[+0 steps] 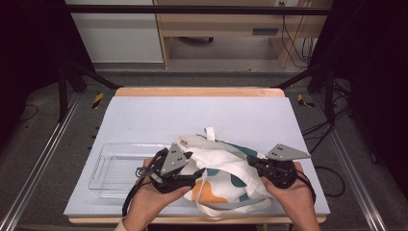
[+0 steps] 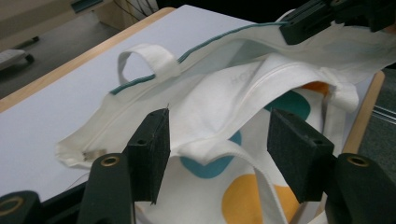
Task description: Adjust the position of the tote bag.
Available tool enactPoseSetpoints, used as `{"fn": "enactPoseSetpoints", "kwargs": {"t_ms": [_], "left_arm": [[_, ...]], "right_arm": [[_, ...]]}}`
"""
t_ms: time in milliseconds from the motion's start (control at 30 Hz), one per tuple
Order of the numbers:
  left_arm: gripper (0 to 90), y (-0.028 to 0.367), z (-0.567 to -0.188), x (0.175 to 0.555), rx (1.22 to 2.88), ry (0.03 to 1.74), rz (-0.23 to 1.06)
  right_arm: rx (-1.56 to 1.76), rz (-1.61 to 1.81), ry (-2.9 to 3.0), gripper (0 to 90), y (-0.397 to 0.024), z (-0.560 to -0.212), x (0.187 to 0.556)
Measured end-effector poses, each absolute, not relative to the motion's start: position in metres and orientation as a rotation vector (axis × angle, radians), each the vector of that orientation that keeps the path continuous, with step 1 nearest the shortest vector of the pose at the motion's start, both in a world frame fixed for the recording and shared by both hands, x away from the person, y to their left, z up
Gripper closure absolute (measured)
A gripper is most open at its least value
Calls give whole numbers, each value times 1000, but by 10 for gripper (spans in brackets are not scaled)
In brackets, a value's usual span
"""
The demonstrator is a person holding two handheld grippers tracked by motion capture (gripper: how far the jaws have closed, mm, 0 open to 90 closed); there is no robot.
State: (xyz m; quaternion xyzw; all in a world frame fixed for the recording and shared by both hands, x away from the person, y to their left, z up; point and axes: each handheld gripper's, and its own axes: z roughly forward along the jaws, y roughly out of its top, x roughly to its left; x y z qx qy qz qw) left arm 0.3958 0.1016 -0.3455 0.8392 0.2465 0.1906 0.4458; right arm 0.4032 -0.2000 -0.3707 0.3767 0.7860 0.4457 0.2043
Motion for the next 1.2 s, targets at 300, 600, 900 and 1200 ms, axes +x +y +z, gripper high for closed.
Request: {"fn": "enactPoseSetpoints", "kwargs": {"t_ms": [300, 600, 900, 1200], "left_arm": [[342, 62, -363, 407, 2180, 527, 416], [400, 35, -380, 426, 2226, 516, 331], [630, 34, -385, 423, 2250, 540, 335], [877, 40, -389, 417, 2185, 616, 330]], "right_arm": [[1051, 1248, 2195, 874, -200, -371, 404], [1055, 1248, 2192, 874, -203, -368, 403], [1054, 1254, 2191, 876, -203, -366, 402], [1051, 1261, 2185, 878, -206, -364, 401]]}}
